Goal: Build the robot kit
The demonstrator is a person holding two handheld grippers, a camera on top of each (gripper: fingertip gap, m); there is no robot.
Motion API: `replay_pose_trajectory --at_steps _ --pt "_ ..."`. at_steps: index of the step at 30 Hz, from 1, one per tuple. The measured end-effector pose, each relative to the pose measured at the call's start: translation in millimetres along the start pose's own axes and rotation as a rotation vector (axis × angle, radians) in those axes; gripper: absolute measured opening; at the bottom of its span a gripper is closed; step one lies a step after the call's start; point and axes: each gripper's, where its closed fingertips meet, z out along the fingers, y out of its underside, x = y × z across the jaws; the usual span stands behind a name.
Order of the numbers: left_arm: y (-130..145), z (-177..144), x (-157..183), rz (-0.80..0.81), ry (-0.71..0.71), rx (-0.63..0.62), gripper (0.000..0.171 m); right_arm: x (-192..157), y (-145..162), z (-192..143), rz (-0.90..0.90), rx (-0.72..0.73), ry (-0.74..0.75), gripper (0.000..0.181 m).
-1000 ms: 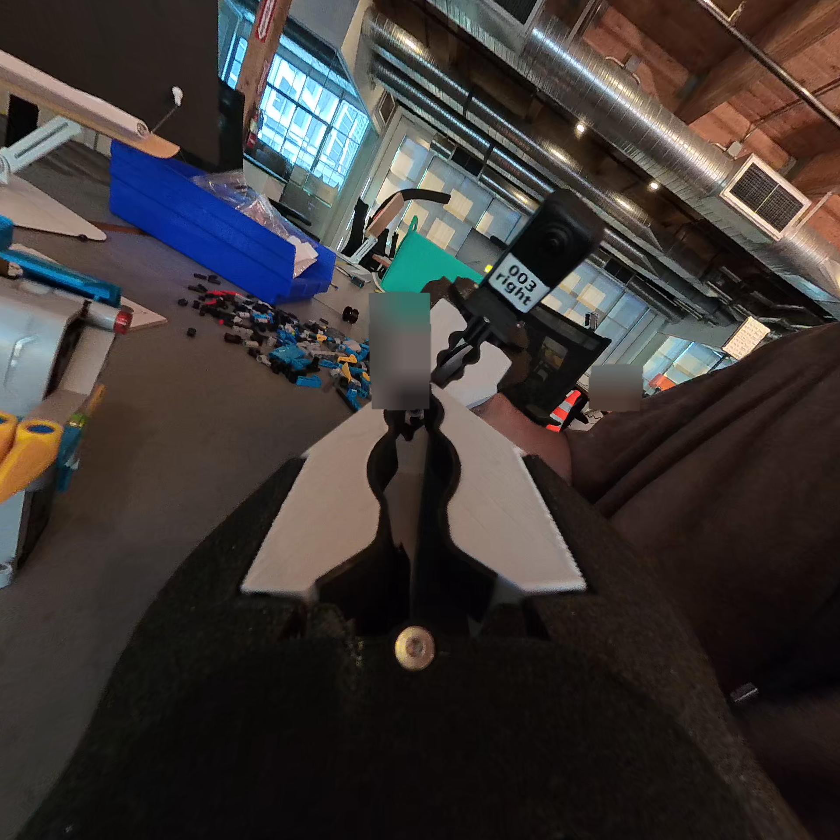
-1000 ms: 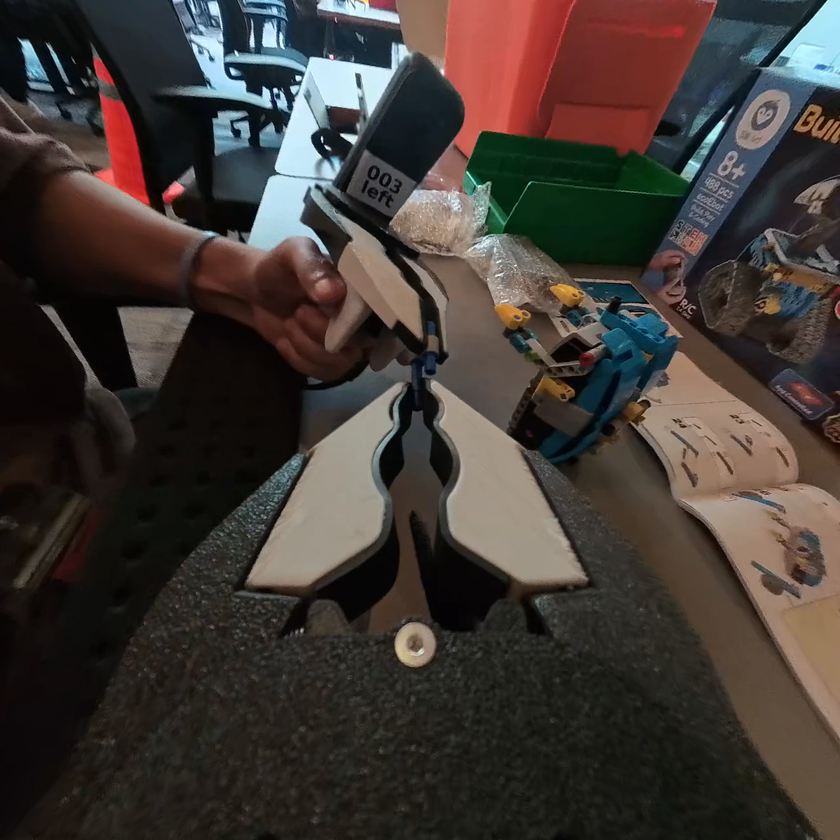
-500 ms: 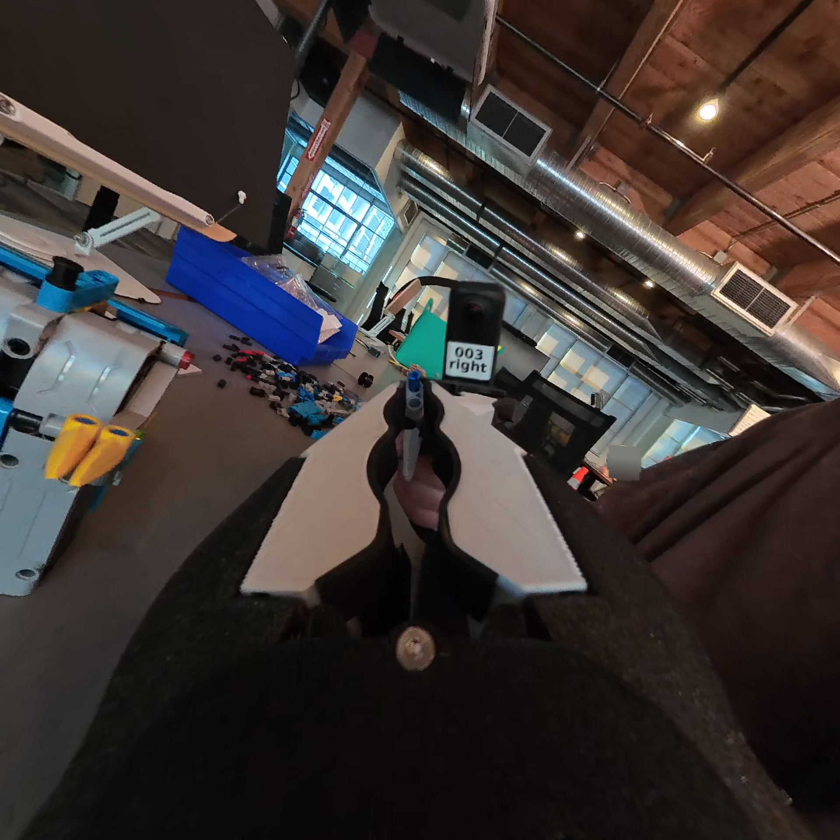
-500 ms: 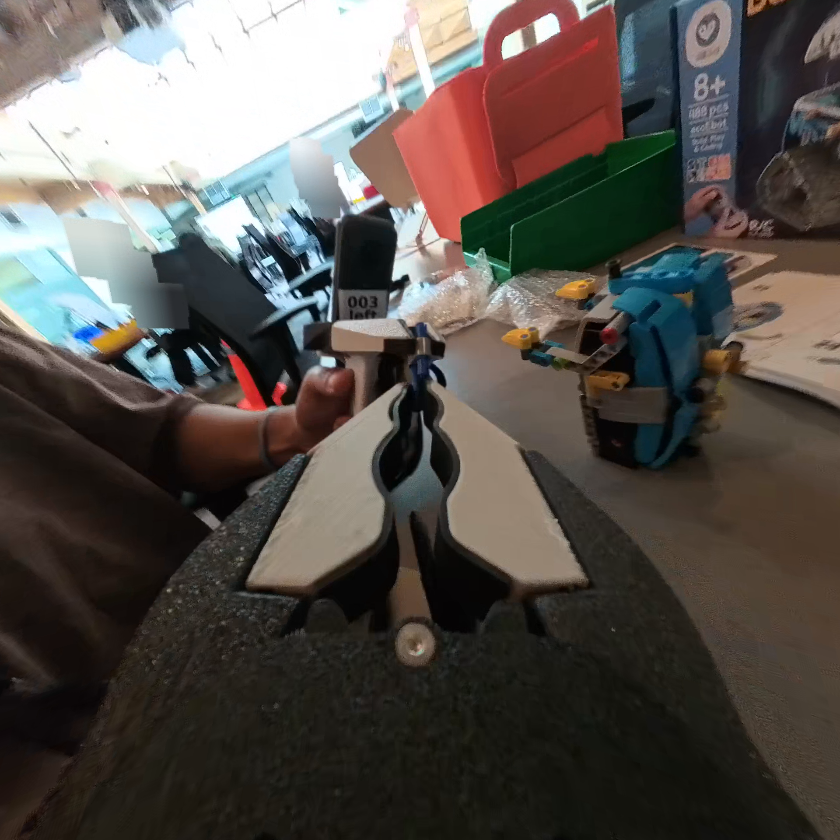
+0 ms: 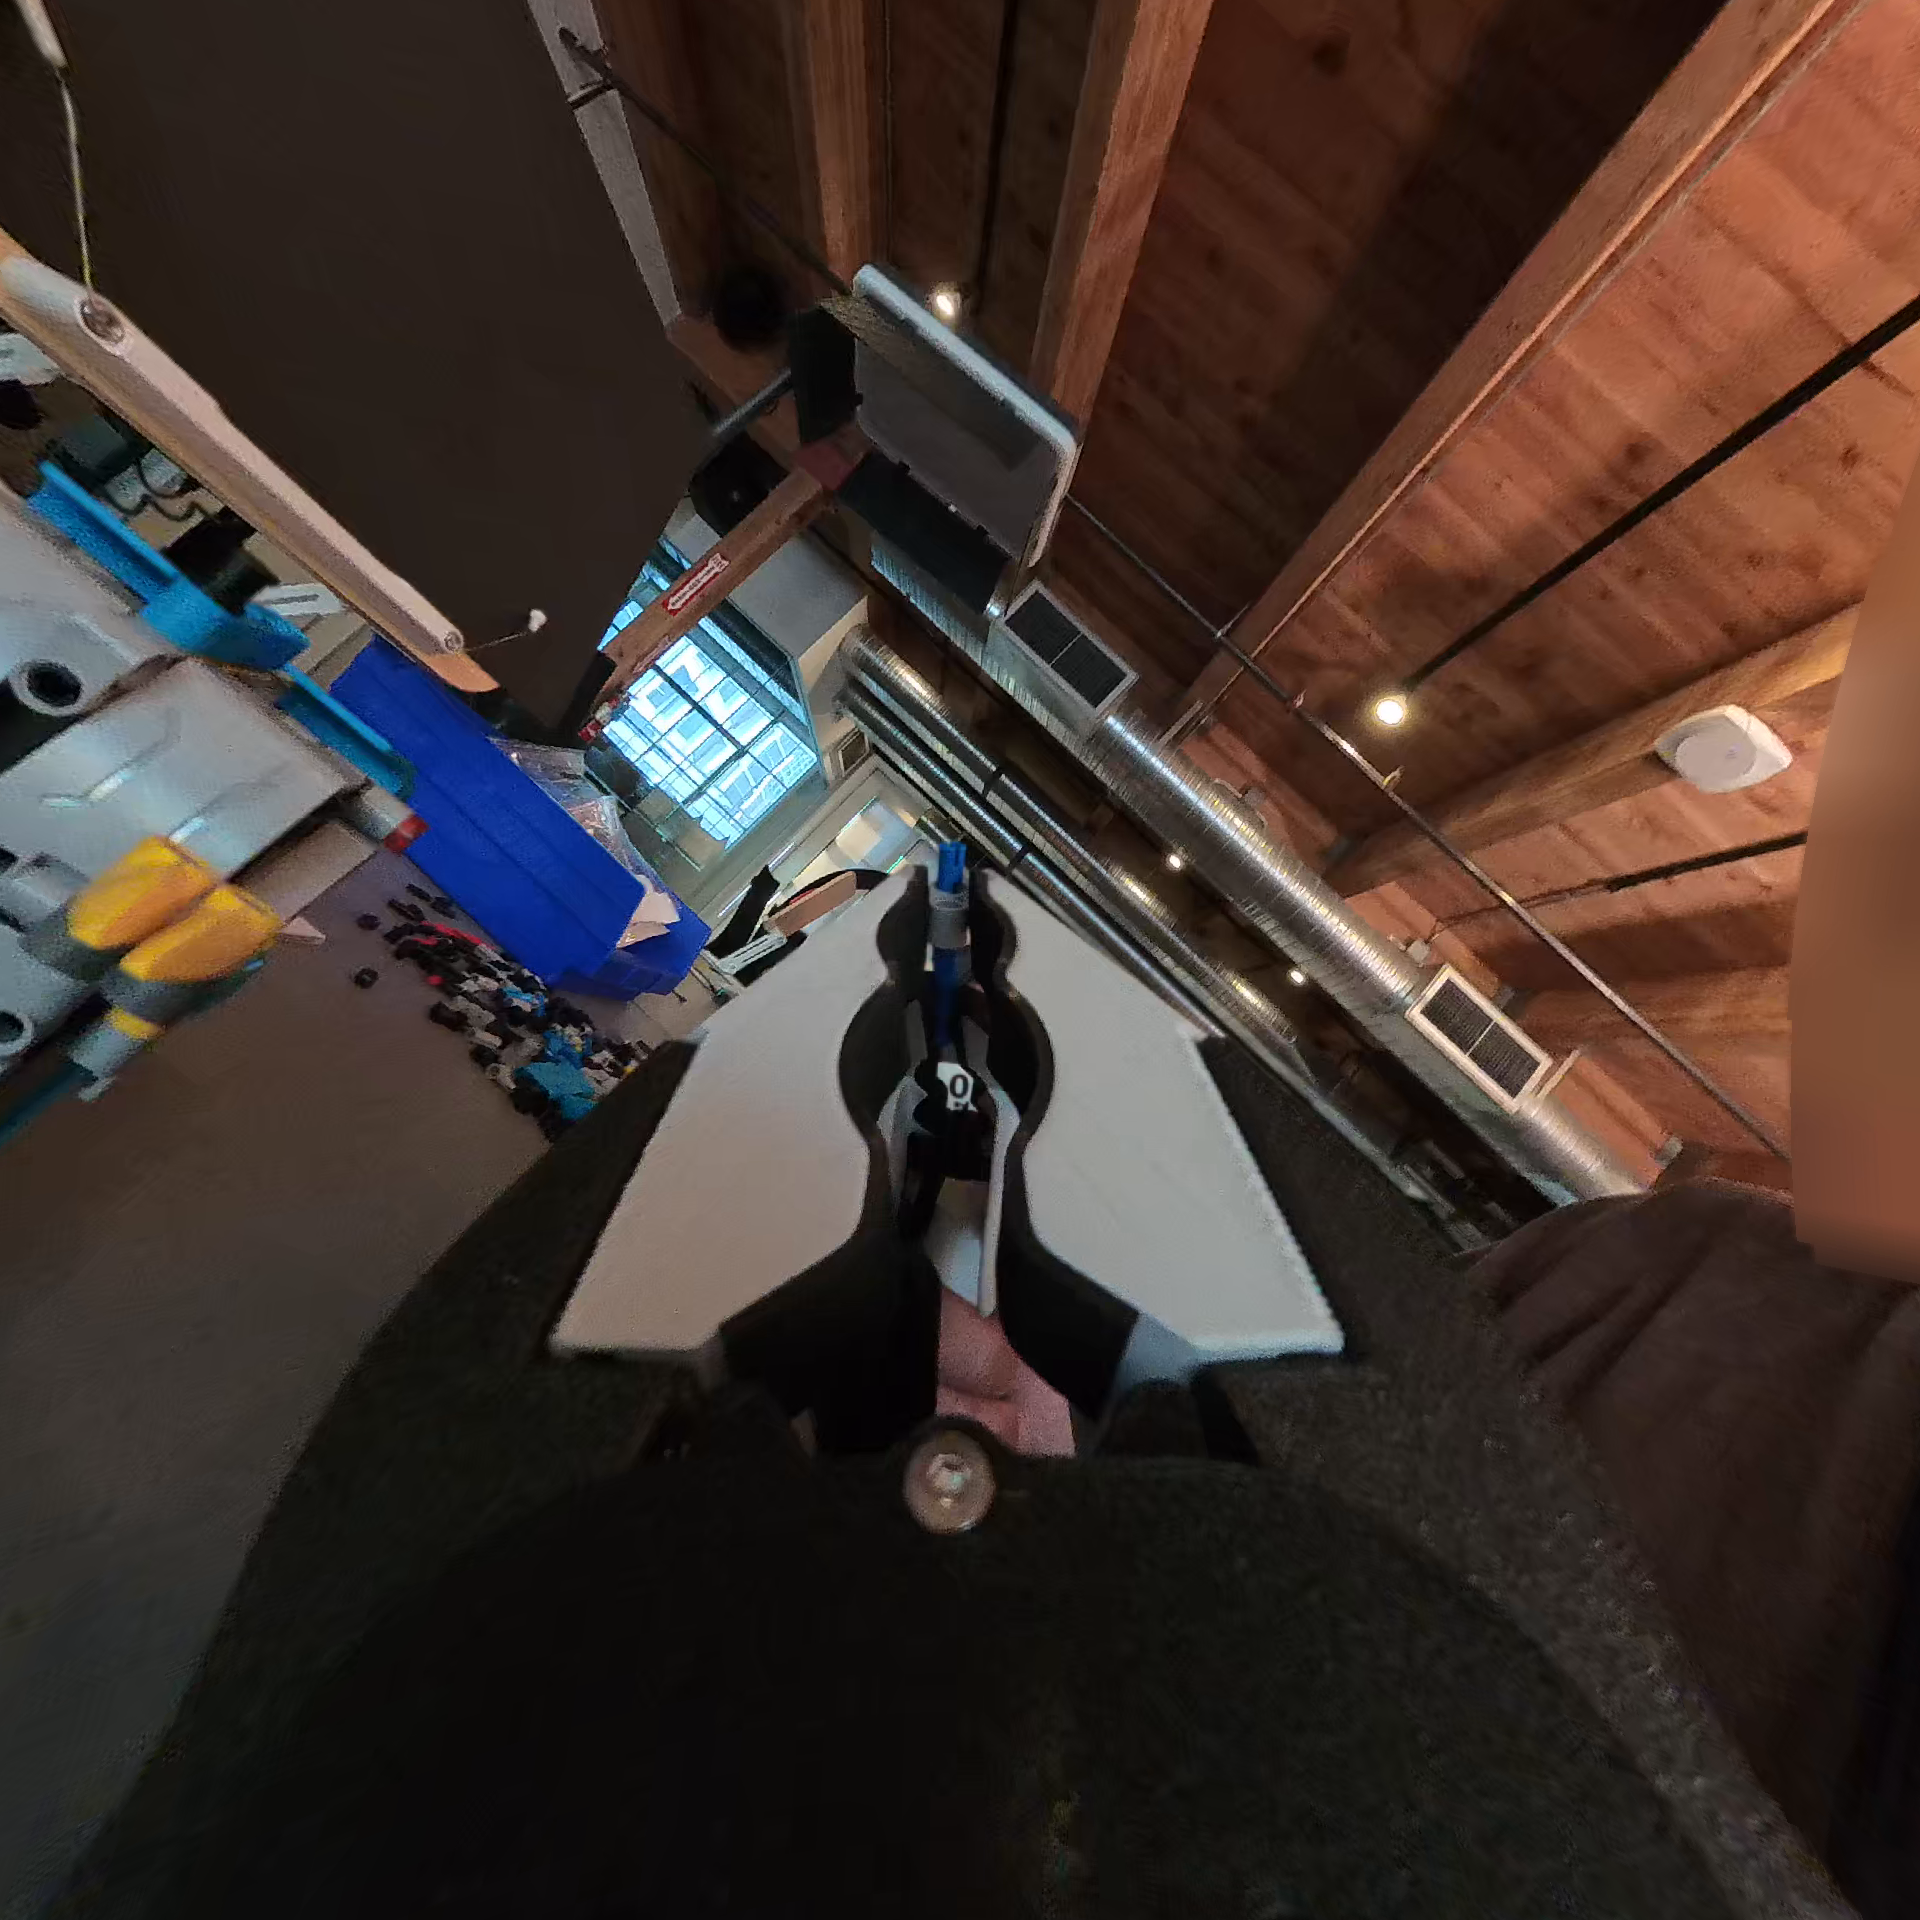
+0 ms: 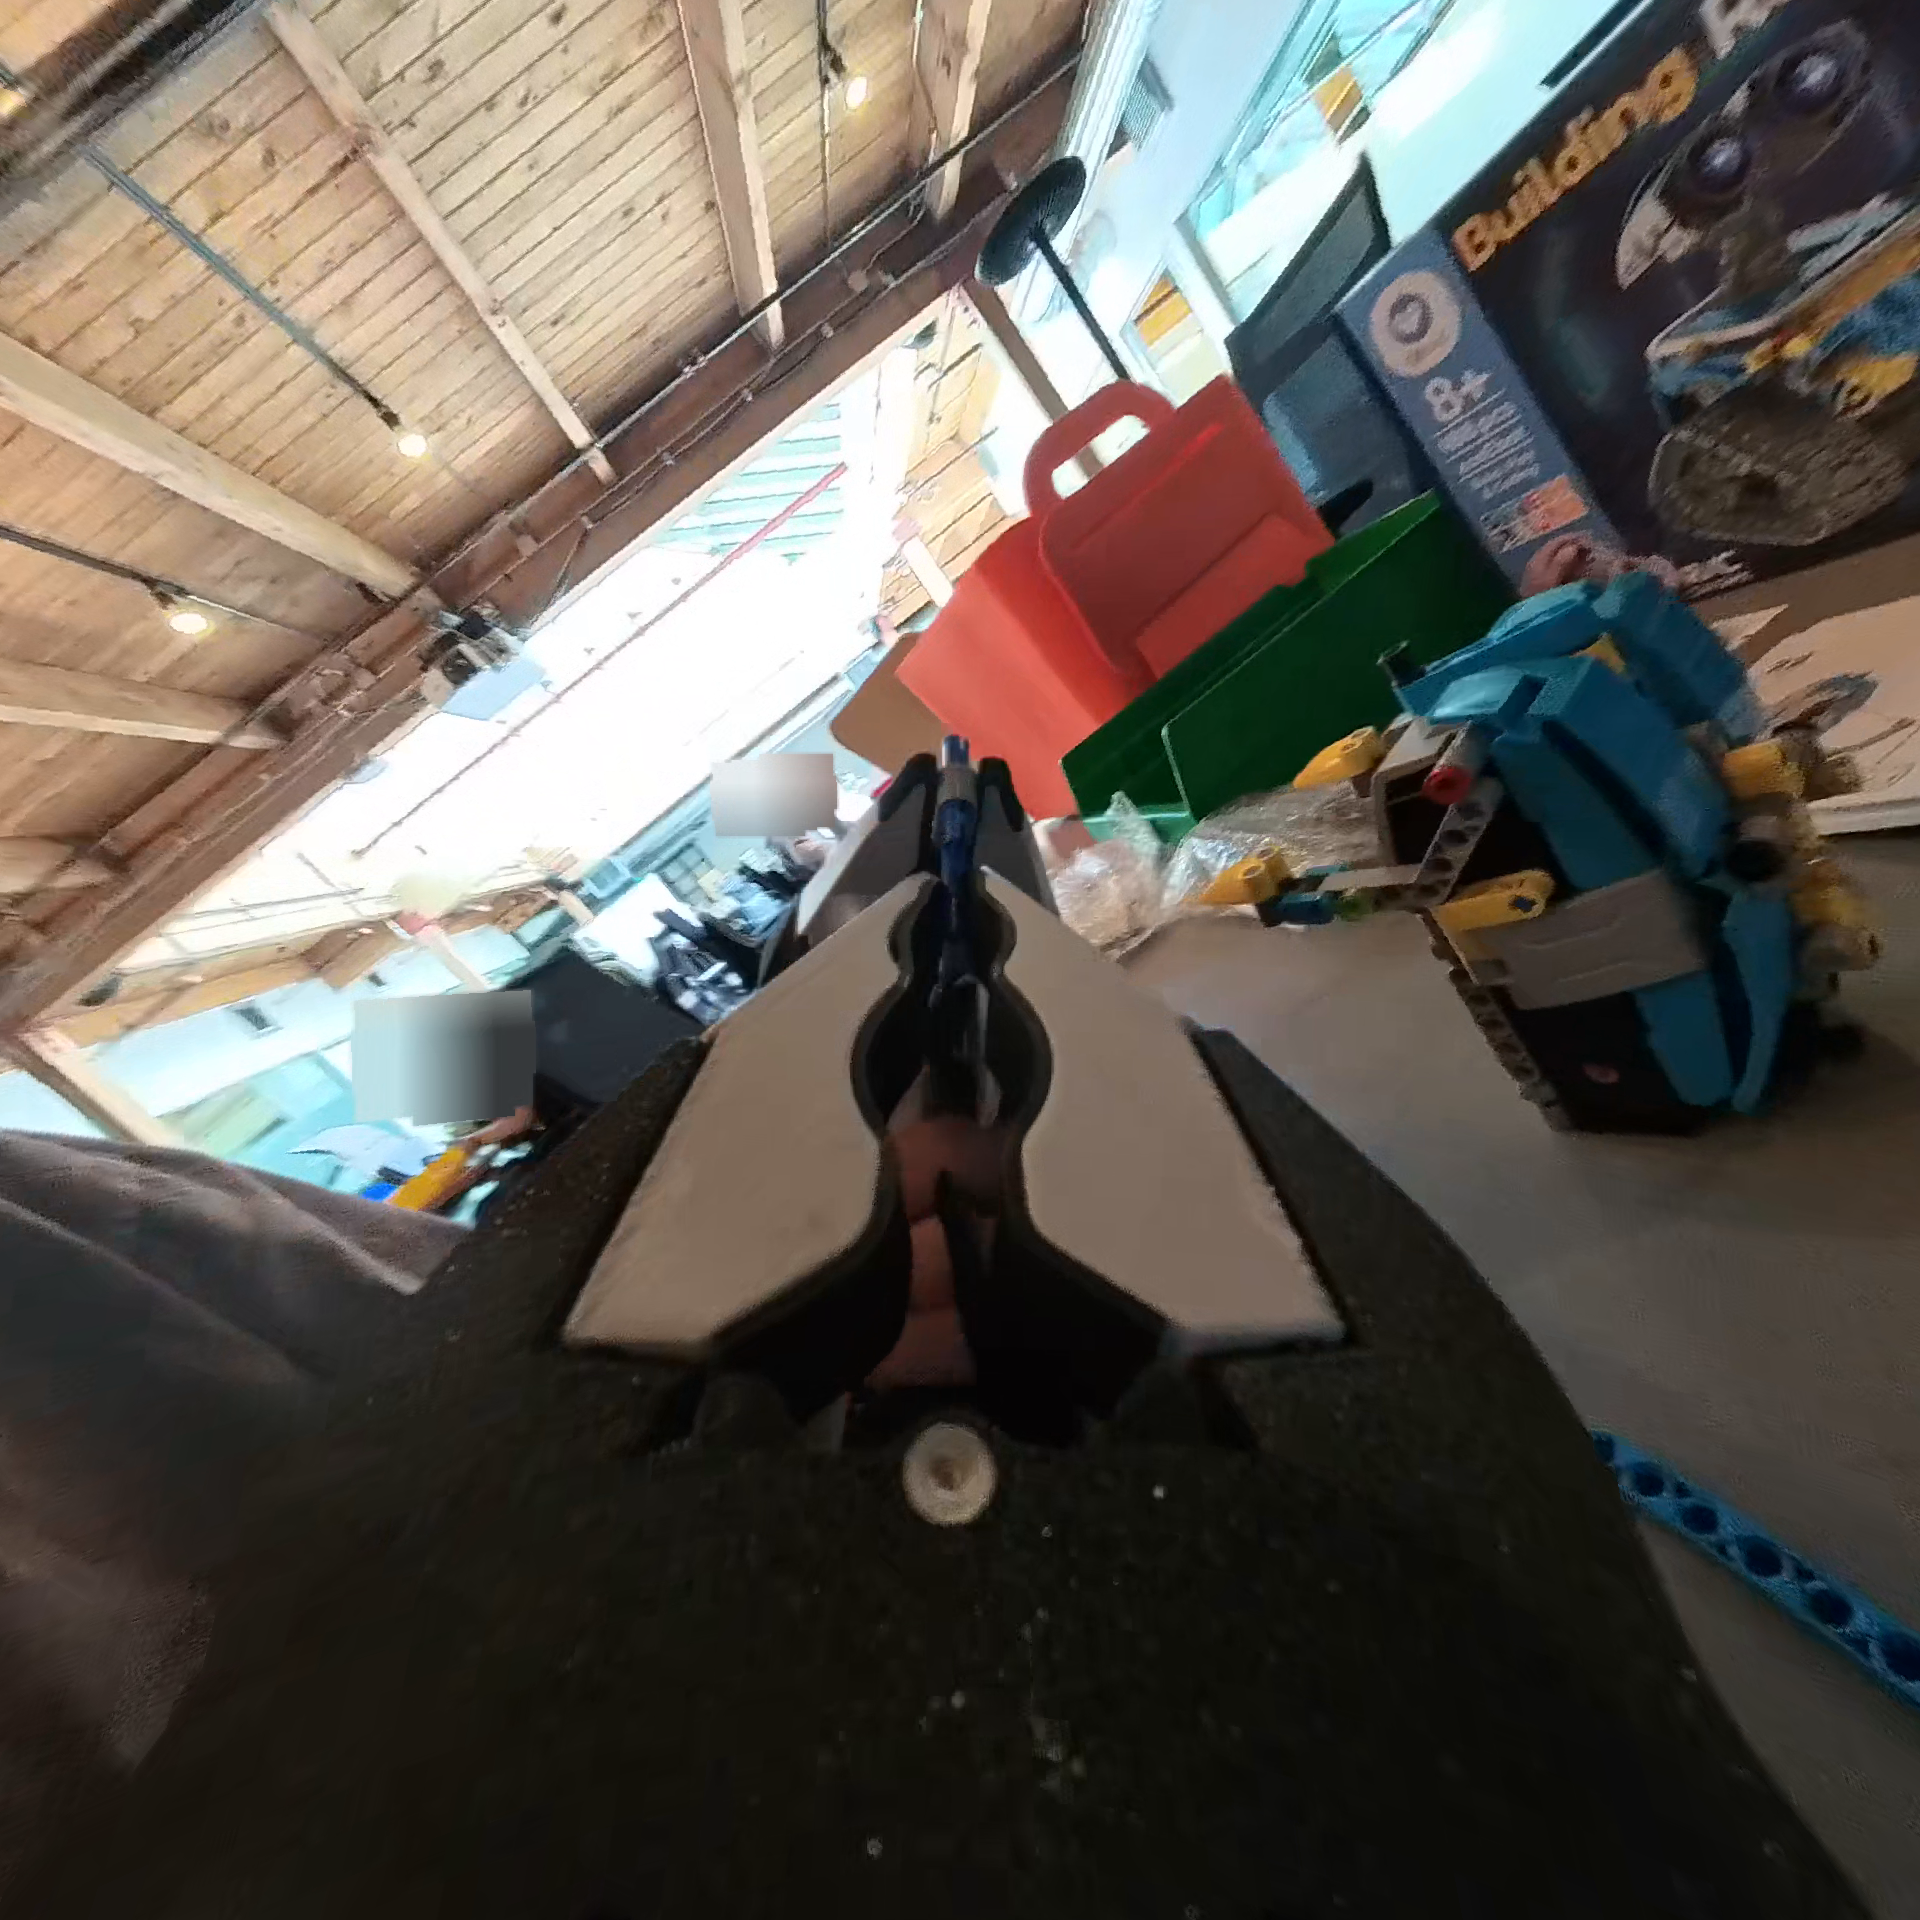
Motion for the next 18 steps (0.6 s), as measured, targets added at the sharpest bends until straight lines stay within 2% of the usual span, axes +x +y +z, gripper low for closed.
replay_pose_trajectory --at_steps 4,8,10,13,18 --pt "1 3 4 -0.024 0.031 0.031 0.007 -3 -3 -1 -0.052 0.050 0.033 0.001" --pt "1 4 5 -0.068 0.055 0.059 0.007 -5 -8 -3 0.096 0.120 -0.052 0.001" --pt "-1 4 5 -0.106 0.080 0.079 0.007 -5 -9 -3 0.108 0.133 -0.066 0.001" --pt "-3 5 9 -0.139 0.125 0.092 0.007 -8 -12 -2 0.047 0.129 -0.055 0.002" --pt "-4 5 5 -0.101 0.090 0.065 0.007 -4 -11 -1 -0.041 0.084 -0.001 0.002"
